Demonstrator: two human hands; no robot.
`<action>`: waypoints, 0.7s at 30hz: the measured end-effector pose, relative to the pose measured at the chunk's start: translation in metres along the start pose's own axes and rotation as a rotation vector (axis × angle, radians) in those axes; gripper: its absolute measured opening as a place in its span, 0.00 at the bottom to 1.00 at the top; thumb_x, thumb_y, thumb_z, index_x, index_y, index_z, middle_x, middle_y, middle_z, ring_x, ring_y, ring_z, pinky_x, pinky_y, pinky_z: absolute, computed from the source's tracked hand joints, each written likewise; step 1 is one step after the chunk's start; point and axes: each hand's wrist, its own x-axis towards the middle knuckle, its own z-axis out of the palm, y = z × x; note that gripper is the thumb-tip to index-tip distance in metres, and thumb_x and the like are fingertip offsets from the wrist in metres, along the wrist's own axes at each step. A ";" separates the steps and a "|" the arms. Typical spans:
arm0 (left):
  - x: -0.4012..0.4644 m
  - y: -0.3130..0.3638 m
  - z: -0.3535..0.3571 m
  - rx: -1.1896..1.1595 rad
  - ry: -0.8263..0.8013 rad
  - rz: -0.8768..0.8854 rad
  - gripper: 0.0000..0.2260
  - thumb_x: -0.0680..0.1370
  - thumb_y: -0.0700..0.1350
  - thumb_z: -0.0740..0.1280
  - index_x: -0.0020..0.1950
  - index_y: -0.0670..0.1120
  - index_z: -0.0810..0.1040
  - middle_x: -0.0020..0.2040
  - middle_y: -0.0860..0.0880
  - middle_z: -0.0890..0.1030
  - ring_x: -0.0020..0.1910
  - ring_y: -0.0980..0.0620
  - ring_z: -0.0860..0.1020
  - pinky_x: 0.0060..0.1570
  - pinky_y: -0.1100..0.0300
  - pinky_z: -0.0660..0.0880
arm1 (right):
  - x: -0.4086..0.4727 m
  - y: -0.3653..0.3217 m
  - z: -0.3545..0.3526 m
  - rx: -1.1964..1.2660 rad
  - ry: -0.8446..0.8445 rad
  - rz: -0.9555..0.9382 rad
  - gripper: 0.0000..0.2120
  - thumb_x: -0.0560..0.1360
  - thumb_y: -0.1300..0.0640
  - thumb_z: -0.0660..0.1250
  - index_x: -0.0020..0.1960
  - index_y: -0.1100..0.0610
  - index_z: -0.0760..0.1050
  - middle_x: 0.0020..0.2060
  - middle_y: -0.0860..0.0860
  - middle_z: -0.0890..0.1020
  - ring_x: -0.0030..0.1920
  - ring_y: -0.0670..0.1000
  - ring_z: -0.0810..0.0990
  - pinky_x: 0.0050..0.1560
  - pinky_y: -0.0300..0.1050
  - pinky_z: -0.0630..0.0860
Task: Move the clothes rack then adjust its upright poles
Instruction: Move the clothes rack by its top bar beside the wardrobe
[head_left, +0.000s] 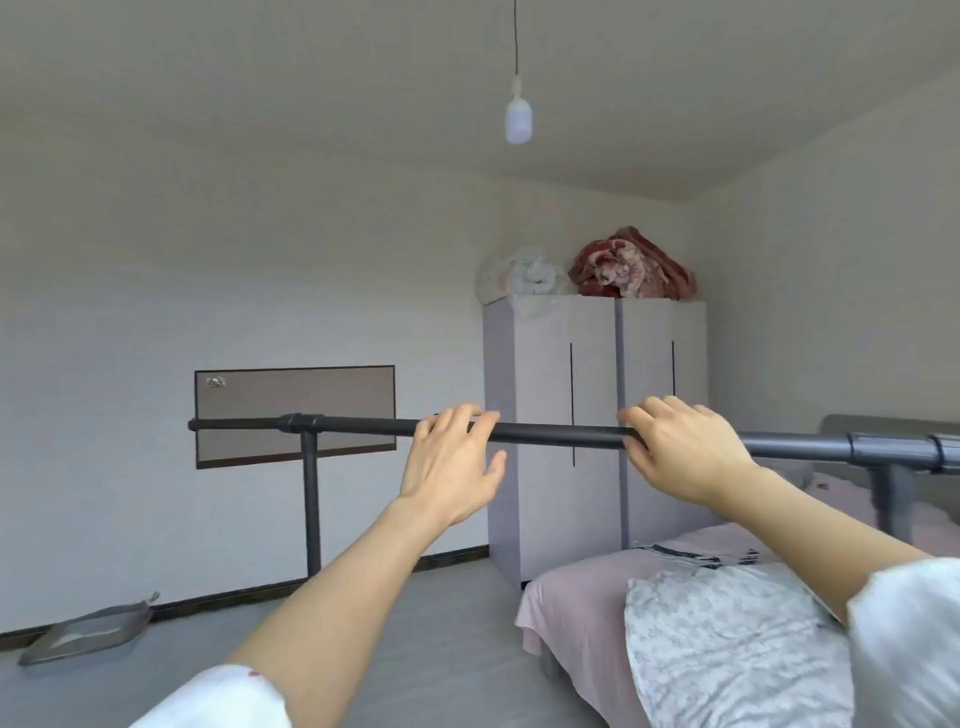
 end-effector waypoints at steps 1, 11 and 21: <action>0.006 0.011 0.008 -0.032 0.003 0.028 0.20 0.78 0.51 0.58 0.69 0.47 0.65 0.68 0.48 0.70 0.67 0.48 0.67 0.66 0.52 0.61 | -0.005 0.010 0.001 -0.032 -0.050 0.006 0.16 0.80 0.50 0.54 0.65 0.52 0.70 0.56 0.51 0.78 0.57 0.55 0.77 0.53 0.48 0.74; 0.059 0.115 0.082 -0.170 0.035 0.143 0.13 0.79 0.49 0.59 0.63 0.48 0.69 0.56 0.45 0.76 0.57 0.43 0.73 0.68 0.45 0.61 | -0.039 0.088 0.022 -0.196 -0.016 0.005 0.21 0.79 0.39 0.51 0.61 0.52 0.69 0.47 0.52 0.82 0.47 0.56 0.83 0.31 0.41 0.63; 0.079 0.059 0.109 -0.092 0.147 0.062 0.11 0.75 0.45 0.67 0.56 0.46 0.73 0.44 0.43 0.80 0.46 0.40 0.79 0.62 0.36 0.68 | -0.036 0.121 0.033 -0.283 0.129 -0.009 0.26 0.72 0.37 0.52 0.38 0.56 0.77 0.27 0.53 0.79 0.26 0.56 0.80 0.24 0.43 0.71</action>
